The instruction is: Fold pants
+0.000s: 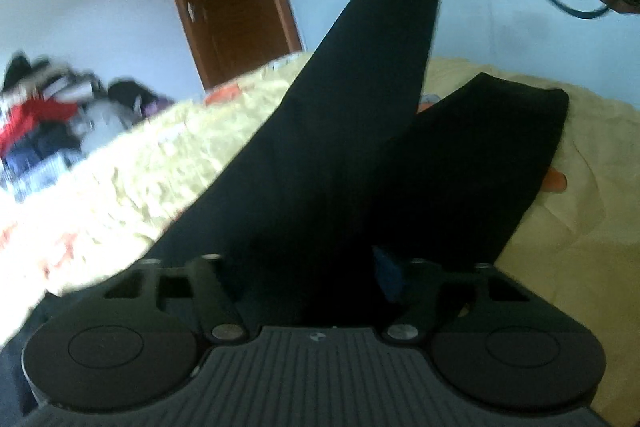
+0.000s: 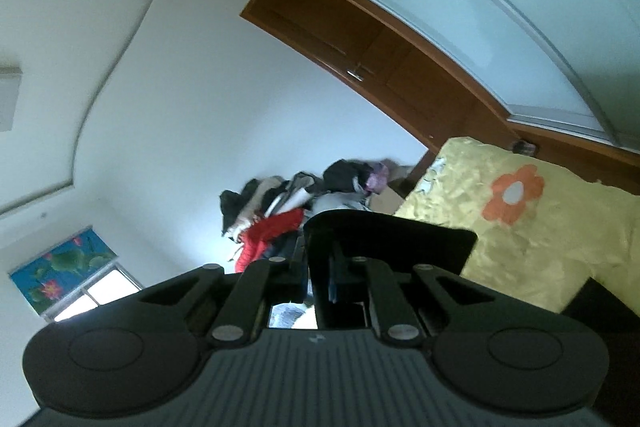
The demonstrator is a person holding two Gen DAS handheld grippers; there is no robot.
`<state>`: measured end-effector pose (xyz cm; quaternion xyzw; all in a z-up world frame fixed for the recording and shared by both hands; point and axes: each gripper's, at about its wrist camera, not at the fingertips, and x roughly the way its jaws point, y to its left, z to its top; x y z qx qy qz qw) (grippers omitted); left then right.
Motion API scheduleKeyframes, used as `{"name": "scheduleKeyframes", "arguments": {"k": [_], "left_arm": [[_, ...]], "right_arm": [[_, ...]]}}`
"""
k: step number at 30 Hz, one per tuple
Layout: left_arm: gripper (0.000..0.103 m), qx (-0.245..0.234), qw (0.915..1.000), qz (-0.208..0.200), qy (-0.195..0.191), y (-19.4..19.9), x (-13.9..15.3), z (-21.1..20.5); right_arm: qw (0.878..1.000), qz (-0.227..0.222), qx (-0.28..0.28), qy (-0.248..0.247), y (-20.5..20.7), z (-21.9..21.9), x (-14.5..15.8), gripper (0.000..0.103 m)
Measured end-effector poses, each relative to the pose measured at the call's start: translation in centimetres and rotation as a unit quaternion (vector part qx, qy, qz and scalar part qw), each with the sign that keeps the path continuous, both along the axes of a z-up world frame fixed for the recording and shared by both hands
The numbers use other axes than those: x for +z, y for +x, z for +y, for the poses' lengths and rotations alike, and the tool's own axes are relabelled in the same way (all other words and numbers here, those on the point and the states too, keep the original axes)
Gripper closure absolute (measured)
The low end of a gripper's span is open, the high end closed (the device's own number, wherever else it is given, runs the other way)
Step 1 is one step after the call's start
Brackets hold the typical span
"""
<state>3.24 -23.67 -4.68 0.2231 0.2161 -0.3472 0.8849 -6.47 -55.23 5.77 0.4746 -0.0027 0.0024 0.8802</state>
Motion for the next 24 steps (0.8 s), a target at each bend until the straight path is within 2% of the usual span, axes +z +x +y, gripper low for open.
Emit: {"name": "scheduleKeyframes", "arguments": {"k": [2, 3, 4, 7, 11, 13, 15, 16, 18, 21, 24], "left_arm": [[0.066, 0.002, 0.9994, 0.026, -0.024, 0.6, 0.1, 0.3], [0.079, 0.005, 0.9991, 0.028, -0.031, 0.7, 0.2, 0.4], [0.088, 0.005, 0.999, 0.026, -0.035, 0.7, 0.4, 0.6], [0.094, 0.019, 0.9982, 0.018, -0.053, 0.7, 1.3, 1.4], [0.096, 0.061, 0.993, 0.004, -0.1, 1.9, 4.0, 3.8], [0.096, 0.087, 0.9847, 0.005, -0.151, 2.6, 6.2, 5.8], [0.096, 0.09, 0.9773, 0.002, -0.192, 2.5, 8.3, 7.4], [0.096, 0.08, 0.9779, 0.004, -0.193, 2.3, 9.0, 7.6], [0.096, 0.052, 0.9816, 0.026, -0.182, 1.7, 9.3, 7.1], [0.096, -0.017, 0.987, 0.081, -0.138, -0.2, 7.0, 5.2], [0.096, -0.06, 0.9886, 0.11, -0.084, -2.1, 3.6, 3.0]], "right_arm": [[1.0, -0.003, 0.0, 0.004, 0.0, -0.1, 0.0, 0.094], [1.0, -0.005, 0.0, 0.007, 0.1, -0.2, 0.0, 0.094], [1.0, -0.007, 0.001, 0.012, 0.2, -0.4, -0.1, 0.094], [1.0, 0.0, 0.006, 0.008, 1.3, -0.5, 0.2, 0.094], [0.999, 0.015, 0.029, 0.008, 5.0, -0.2, 1.0, 0.094], [0.999, -0.014, 0.036, 0.004, 5.4, 0.0, 2.1, 0.094], [0.997, -0.057, 0.034, -0.029, 4.3, 0.3, 3.3, 0.094], [0.996, -0.07, 0.033, -0.041, 3.5, 0.4, 3.4, 0.094], [0.998, -0.048, 0.02, -0.043, 1.7, 0.0, 2.1, 0.094], [0.998, 0.046, -0.032, -0.014, -1.8, -1.8, -3.1, 0.094], [0.988, 0.123, -0.075, 0.051, -5.2, -3.7, -9.2, 0.094]]}}
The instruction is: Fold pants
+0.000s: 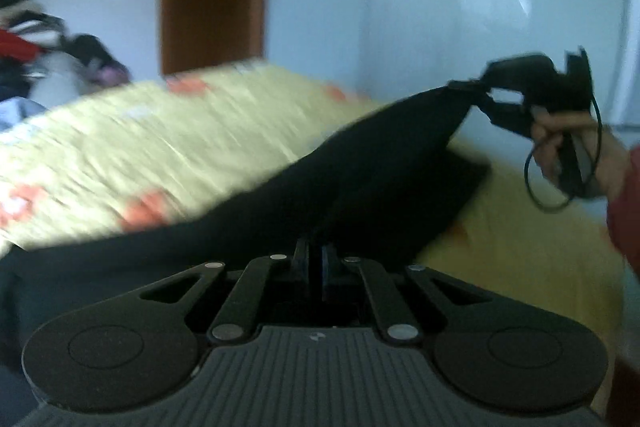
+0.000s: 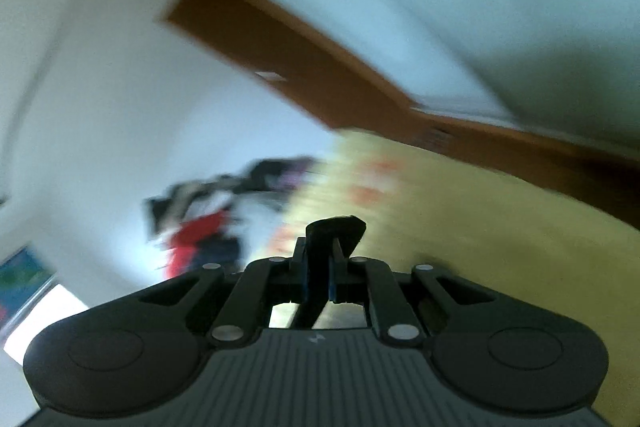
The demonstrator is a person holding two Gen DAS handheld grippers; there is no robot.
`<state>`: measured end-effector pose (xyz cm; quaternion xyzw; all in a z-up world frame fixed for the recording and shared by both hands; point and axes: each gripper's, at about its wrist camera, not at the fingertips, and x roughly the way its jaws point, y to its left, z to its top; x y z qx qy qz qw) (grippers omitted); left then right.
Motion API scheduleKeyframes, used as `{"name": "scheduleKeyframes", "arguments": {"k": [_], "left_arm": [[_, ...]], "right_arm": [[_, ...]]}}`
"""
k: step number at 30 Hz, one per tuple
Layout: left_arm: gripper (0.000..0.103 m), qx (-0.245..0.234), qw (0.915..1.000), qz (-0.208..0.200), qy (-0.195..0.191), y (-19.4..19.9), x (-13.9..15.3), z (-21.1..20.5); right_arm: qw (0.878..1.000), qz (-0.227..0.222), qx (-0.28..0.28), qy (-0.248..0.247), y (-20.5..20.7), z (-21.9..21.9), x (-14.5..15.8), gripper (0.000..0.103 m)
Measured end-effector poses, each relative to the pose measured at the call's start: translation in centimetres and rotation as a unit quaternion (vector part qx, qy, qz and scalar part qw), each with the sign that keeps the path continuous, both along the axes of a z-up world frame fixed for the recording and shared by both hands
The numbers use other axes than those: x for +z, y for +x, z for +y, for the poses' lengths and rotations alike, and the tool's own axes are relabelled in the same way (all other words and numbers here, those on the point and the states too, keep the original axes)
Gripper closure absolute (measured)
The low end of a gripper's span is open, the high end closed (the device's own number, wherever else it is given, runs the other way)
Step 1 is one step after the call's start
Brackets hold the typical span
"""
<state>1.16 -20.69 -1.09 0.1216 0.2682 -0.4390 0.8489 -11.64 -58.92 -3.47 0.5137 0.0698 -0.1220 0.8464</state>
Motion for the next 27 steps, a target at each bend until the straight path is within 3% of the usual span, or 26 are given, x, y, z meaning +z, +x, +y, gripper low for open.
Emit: {"name": "scheduleKeyframes", "arguments": {"k": [3, 7, 9, 11, 13, 15, 17, 20, 23, 27], "left_arm": [[0.097, -0.009, 0.9996, 0.012, 0.025, -0.5, -1.7, -1.1], [0.094, -0.001, 0.9991, 0.041, 0.014, 1.2, -2.1, -0.3], [0.079, -0.003, 0.9986, 0.049, 0.017, 1.0, -2.0, -0.4], [0.071, -0.006, 0.9977, 0.066, 0.016, 1.0, -1.7, -0.1], [0.051, -0.015, 0.9967, 0.079, 0.008, 0.0, -1.1, 1.2], [0.039, -0.02, 0.9955, 0.092, -0.014, 0.1, -0.1, 2.5], [0.032, -0.002, 0.995, 0.09, -0.042, 0.9, 1.1, 4.0], [0.032, 0.063, 0.9946, 0.067, -0.048, 2.6, 1.9, 5.7], [0.032, 0.147, 0.9868, 0.068, -0.013, 5.0, 0.8, 6.7], [0.032, 0.166, 0.9805, 0.102, 0.028, 6.0, -2.0, 7.7]], "right_arm": [[0.999, 0.034, -0.016, 0.03, -2.4, -0.1, -3.5, 0.094], [0.998, 0.052, -0.016, 0.021, -3.2, 0.4, -4.3, 0.093], [0.998, 0.062, -0.017, 0.016, -3.0, 0.5, -4.1, 0.093], [0.996, 0.083, -0.02, 0.003, -2.7, 0.6, -3.7, 0.09], [0.993, 0.11, -0.044, -0.019, -3.4, 0.8, -2.4, 0.089], [0.983, 0.129, -0.105, -0.072, -4.5, 1.8, -0.9, 0.089], [0.972, 0.135, -0.117, -0.149, -4.7, 3.3, 1.1, 0.088], [0.966, 0.141, -0.014, -0.215, -2.2, 5.8, 2.9, 0.088], [0.954, 0.151, 0.095, -0.241, 0.9, 8.6, 2.8, 0.087], [0.939, 0.188, 0.156, -0.241, 3.4, 10.5, 0.7, 0.087]]}}
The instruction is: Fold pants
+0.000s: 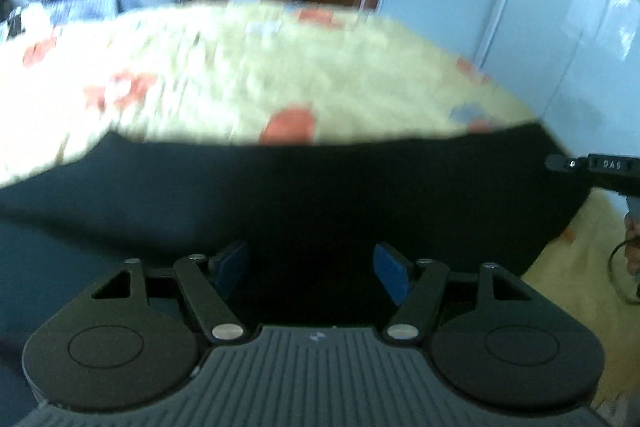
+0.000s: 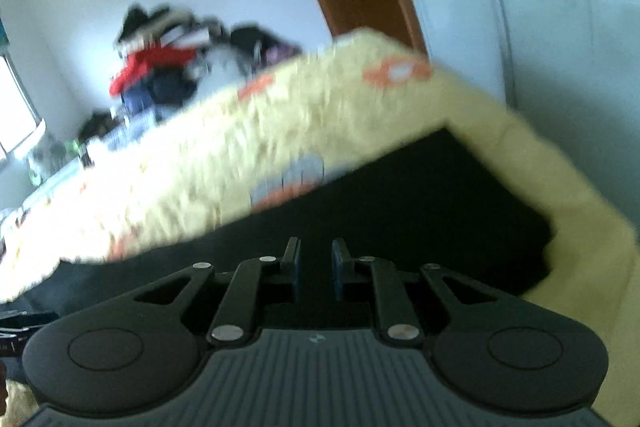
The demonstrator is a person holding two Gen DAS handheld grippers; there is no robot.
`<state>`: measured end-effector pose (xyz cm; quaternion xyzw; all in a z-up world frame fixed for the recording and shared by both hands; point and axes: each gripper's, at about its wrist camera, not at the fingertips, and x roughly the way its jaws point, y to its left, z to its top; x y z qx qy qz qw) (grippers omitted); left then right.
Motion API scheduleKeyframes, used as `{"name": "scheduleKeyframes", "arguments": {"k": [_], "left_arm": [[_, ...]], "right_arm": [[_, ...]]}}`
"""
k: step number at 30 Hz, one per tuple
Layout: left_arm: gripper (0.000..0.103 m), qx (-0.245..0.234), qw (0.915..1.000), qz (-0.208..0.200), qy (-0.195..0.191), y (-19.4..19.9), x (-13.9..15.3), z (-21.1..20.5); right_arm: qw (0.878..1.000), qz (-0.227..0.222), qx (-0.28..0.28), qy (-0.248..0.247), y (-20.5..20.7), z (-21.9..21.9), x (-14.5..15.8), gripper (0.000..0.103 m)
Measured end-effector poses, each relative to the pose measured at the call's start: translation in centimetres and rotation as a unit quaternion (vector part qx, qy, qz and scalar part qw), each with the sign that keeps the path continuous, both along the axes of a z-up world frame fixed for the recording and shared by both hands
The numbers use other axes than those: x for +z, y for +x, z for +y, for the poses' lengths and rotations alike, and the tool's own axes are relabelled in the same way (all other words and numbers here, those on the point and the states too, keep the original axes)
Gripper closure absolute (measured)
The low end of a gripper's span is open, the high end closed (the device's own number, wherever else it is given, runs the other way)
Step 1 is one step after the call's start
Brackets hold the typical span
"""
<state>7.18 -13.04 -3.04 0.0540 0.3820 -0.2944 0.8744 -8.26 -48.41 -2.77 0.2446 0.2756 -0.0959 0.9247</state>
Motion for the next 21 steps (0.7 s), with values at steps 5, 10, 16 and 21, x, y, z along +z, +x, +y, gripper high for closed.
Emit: {"name": "scheduleKeyframes", "arguments": {"k": [5, 10, 16, 21], "left_arm": [[0.03, -0.043, 0.9955, -0.07, 0.047, -3.0, -0.1, -0.1], [0.029, -0.006, 0.9938, -0.104, 0.039, -3.3, 0.7, 1.5], [0.029, 0.05, 0.9851, -0.146, 0.076, -2.9, 0.1, 3.2], [0.027, 0.07, 0.9817, -0.164, 0.067, -3.4, 0.3, 4.4]], "right_arm": [[1.0, 0.011, -0.019, -0.015, -0.7, 0.1, -0.7, 0.087], [0.998, -0.004, -0.057, -0.03, -2.2, -0.6, 0.6, 0.082], [0.981, -0.059, -0.128, 0.131, -5.9, -4.4, -0.8, 0.081], [0.956, -0.075, -0.16, 0.236, -7.4, -5.6, -2.6, 0.079]]}}
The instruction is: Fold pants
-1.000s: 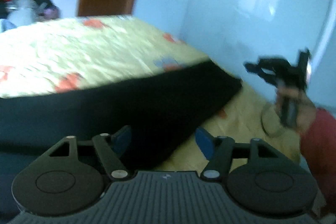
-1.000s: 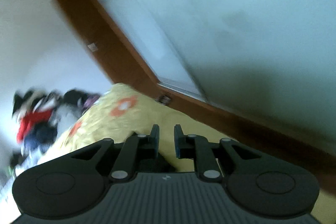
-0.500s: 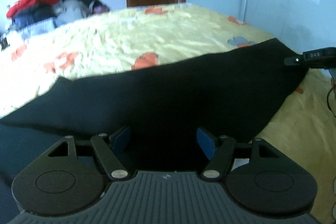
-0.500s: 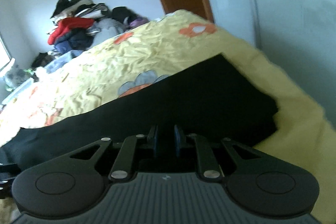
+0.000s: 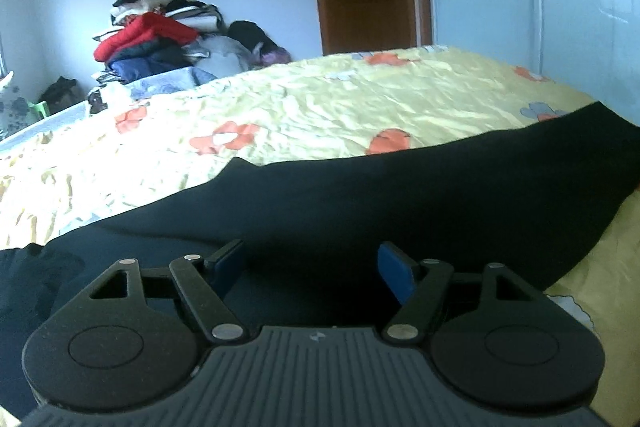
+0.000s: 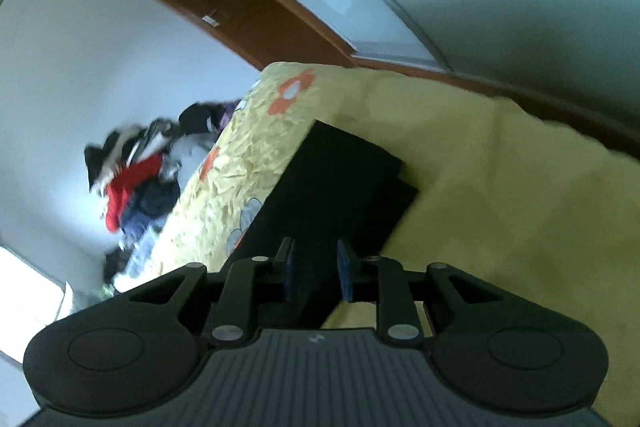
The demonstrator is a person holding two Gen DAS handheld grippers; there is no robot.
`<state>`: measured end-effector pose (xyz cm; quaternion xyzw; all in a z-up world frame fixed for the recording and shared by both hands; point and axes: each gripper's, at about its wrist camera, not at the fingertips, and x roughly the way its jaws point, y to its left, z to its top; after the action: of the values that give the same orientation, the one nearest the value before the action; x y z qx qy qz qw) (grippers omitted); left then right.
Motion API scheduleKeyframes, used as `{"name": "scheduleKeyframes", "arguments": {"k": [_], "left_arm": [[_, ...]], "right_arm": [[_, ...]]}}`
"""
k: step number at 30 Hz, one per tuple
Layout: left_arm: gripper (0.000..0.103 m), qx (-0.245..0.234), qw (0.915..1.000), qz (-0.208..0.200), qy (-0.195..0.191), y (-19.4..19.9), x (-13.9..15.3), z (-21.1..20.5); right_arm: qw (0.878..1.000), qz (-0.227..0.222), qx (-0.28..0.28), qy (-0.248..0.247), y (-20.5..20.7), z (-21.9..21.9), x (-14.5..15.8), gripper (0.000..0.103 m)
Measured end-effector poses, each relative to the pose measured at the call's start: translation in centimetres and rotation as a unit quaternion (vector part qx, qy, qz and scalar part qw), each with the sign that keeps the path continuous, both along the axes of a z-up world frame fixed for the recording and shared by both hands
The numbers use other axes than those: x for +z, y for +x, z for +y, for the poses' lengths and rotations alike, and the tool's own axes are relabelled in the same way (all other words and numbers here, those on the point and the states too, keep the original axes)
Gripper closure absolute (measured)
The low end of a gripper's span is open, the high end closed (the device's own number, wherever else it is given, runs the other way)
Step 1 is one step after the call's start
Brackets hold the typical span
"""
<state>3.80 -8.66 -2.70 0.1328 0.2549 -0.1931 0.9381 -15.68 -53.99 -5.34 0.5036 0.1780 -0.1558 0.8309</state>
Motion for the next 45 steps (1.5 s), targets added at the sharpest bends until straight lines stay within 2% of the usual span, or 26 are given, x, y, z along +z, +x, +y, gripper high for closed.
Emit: {"name": "scheduleKeyframes", "arguments": {"k": [2, 3, 4, 6, 8, 14, 15, 16, 17, 21, 25, 28, 31, 34, 38, 39, 40, 41, 42, 43, 45], "left_arm": [[0.027, 0.0, 1.0, -0.006, -0.003, -0.3, 0.3, 0.1], [0.026, 0.0, 0.9999, -0.01, -0.004, -0.5, 0.4, 0.2], [0.025, 0.0, 0.9999, -0.016, -0.005, -0.7, 0.6, 0.2], [0.023, -0.001, 0.9995, -0.03, -0.006, -1.1, 0.8, 0.1], [0.021, 0.0, 0.999, -0.043, -0.007, -1.4, 1.0, 0.1], [0.019, 0.004, 0.9982, -0.059, 0.0, -1.8, 1.3, 0.2], [0.019, 0.005, 0.9982, -0.059, 0.0, -1.9, 1.3, 0.3], [0.019, 0.006, 0.9982, -0.06, 0.0, -1.9, 1.4, 0.4], [0.019, 0.008, 0.998, -0.062, 0.001, -2.0, 1.4, 0.5], [0.018, 0.027, 0.9965, -0.079, 0.004, -2.2, 1.7, 1.6], [0.016, 0.064, 0.9937, -0.092, 0.001, -1.9, 2.1, 3.3], [0.015, 0.092, 0.992, -0.085, -0.017, -1.4, 2.5, 4.6], [0.014, 0.107, 0.9908, -0.077, -0.029, -1.2, 2.6, 5.6], [0.013, 0.111, 0.9907, -0.076, -0.021, -1.5, 2.5, 6.1], [0.012, 0.116, 0.9904, -0.076, -0.002, -1.7, 1.8, 6.4], [0.012, 0.117, 0.9905, -0.072, 0.0, -1.7, 1.7, 6.5], [0.012, 0.117, 0.9908, -0.068, 0.0, -1.6, 1.6, 6.7], [0.012, 0.117, 0.9909, -0.066, 0.001, -1.6, 1.6, 6.8], [0.012, 0.118, 0.9908, -0.067, 0.002, -1.7, 1.5, 7.0], [0.011, 0.119, 0.9905, -0.069, 0.004, -1.7, 1.5, 7.0], [0.01, 0.125, 0.9896, -0.07, 0.006, -1.6, 1.5, 7.2]], "right_arm": [[1.0, 0.008, -0.013, 0.006, -0.5, 0.0, -0.1, 0.072], [1.0, 0.012, -0.018, 0.001, -0.6, 0.0, 0.0, 0.062], [1.0, 0.016, -0.022, -0.005, -0.6, 0.0, 0.1, 0.047], [0.999, 0.013, -0.028, -0.01, -0.8, 0.0, 0.0, 0.033], [0.999, 0.009, -0.033, -0.006, -0.5, -0.3, -0.2, 0.033], [0.999, 0.0, -0.033, -0.04, 2.2, -0.9, -0.4, 0.033], [0.998, 0.001, -0.031, -0.05, 2.6, -0.9, -0.4, 0.05], [0.998, 0.011, -0.028, -0.061, 3.1, -0.9, -0.4, 0.086], [0.997, 0.023, -0.027, -0.066, 3.6, -1.0, -0.7, 0.094], [0.998, 0.004, -0.03, -0.06, 3.8, -0.8, -1.0, 0.096], [0.993, -0.06, 0.025, -0.095, 5.0, 2.2, 3.0, 0.097], [0.981, -0.101, 0.111, -0.124, 8.1, 6.4, 6.5, 0.097], [0.965, -0.131, 0.194, -0.122, 11.6, 11.0, 8.0, 0.097], [0.945, -0.131, 0.274, -0.117, 14.8, 16.3, 7.5, 0.096], [0.914, -0.096, 0.384, -0.093, 18.4, 23.5, 4.4, 0.093], [0.904, -0.072, 0.412, -0.088, 19.2, 25.3, 3.4, 0.088], [0.896, -0.038, 0.432, -0.096, 19.9, 27.0, 2.5, 0.073], [0.89, -0.007, 0.443, -0.111, 20.2, 28.4, 1.9, 0.067], [0.884, -0.005, 0.45, -0.13, 20.1, 29.4, 1.7, 0.06], [0.875, -0.022, 0.458, -0.152, 19.5, 29.8, 2.4, 0.044], [0.866, -0.054, 0.472, -0.156, 18.6, 29.6, 3.9, 0.042]]}}
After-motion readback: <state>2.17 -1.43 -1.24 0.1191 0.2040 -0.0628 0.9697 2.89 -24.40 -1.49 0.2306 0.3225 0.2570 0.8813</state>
